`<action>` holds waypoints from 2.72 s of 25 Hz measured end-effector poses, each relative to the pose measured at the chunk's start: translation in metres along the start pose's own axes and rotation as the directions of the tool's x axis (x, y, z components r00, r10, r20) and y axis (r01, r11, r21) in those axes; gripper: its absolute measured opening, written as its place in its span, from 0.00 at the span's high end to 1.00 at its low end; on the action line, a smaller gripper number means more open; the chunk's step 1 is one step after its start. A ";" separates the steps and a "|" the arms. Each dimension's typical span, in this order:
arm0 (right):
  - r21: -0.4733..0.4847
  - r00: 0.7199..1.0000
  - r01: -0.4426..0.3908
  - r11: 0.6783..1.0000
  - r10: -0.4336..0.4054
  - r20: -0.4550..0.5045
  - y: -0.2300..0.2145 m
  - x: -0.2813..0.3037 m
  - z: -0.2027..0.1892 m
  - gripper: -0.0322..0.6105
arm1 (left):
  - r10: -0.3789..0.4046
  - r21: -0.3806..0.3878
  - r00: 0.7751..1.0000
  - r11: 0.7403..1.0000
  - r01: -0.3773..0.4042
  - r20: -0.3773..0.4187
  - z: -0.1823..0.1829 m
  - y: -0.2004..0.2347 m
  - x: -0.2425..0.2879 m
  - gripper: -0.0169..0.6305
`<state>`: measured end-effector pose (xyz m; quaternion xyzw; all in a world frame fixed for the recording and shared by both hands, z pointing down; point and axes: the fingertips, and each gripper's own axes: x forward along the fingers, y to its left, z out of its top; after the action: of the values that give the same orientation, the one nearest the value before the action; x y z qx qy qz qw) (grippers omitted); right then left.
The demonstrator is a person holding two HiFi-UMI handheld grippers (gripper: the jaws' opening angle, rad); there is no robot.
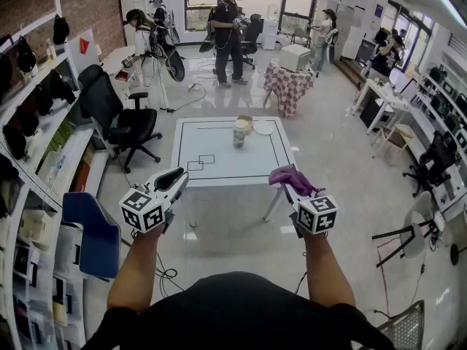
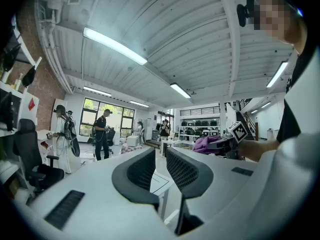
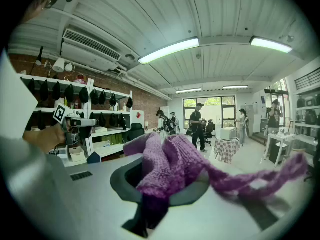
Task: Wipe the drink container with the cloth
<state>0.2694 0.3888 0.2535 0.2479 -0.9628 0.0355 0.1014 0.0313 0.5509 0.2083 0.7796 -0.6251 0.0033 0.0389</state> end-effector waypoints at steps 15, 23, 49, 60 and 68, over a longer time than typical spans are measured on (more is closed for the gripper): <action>0.028 1.000 0.027 0.999 -0.026 -0.010 0.021 0.018 0.000 0.83 | -0.032 0.006 0.999 0.999 0.032 -0.009 -0.006 0.011 -0.006 0.84; 0.030 0.998 0.060 0.998 -0.060 -0.004 -0.002 0.035 0.008 0.83 | -0.016 0.002 1.000 1.000 0.016 0.002 -0.005 0.033 0.012 0.84; 0.069 0.998 -0.028 0.997 0.032 -0.052 -0.193 0.232 0.016 0.83 | 0.058 -0.023 0.997 0.998 -0.059 -0.052 -0.010 0.142 0.234 0.85; 0.066 0.994 -0.084 0.994 0.089 -0.067 -0.274 0.296 0.023 0.83 | 0.095 -0.030 0.994 0.995 -0.097 -0.055 -0.008 0.168 0.327 0.85; 0.074 0.992 -0.100 0.992 0.105 -0.072 -0.311 0.317 0.021 0.83 | 0.088 -0.040 0.994 0.995 -0.091 -0.064 -0.017 0.164 0.371 0.85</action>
<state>0.1452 -0.0346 0.3060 0.2001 -0.9679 0.0837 0.1270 -0.0469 0.1556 0.2541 0.7492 -0.6579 0.0161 0.0748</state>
